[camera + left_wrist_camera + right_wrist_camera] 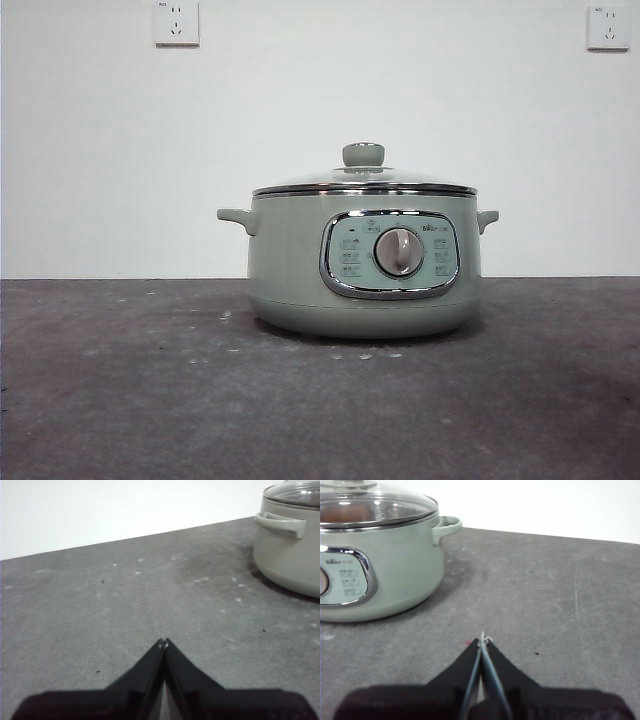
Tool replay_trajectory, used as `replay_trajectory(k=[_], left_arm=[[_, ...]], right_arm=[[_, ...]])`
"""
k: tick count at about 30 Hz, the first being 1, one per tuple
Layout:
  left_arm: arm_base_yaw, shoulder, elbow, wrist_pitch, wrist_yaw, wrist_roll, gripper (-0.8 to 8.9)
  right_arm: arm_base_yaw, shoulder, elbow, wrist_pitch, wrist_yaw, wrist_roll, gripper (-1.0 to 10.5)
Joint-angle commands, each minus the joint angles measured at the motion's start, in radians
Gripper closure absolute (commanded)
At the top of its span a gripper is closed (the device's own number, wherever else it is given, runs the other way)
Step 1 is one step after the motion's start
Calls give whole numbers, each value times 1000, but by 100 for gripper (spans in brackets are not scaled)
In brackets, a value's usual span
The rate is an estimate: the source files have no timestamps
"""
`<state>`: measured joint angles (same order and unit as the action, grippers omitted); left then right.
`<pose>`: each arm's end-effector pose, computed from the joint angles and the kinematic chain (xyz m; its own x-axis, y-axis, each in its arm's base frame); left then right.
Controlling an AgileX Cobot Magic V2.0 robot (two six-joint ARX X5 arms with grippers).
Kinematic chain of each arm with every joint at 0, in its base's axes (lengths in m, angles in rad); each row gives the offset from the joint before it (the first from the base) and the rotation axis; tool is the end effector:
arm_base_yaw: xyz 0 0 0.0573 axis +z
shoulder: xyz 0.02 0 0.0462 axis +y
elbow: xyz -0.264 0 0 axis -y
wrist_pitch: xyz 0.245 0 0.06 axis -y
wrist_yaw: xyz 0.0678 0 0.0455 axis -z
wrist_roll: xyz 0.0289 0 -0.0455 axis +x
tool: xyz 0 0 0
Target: Pick up the potato,open the lid,put the potato in the pot,close the lid
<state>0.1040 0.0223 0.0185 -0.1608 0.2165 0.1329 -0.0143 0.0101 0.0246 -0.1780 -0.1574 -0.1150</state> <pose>0.0961 0.0038 0.1527 0.9805 -0.1136 -0.1600 0.1300 0.9869 0.0958 0.0952 0.0032 0.1540 0.9766 0.1428 -0.1608 -0.1583 0.9835 -0.0879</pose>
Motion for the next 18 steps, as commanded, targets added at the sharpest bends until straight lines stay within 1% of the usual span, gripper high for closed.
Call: replay_trajectory(k=[1, 18], left_arm=[[3, 0, -10, 6, 0, -6, 817], [3, 0, -10, 6, 0, -6, 817]], right_arm=[[1, -2, -10, 6, 1, 10, 946], [1, -2, -10, 6, 1, 10, 946]])
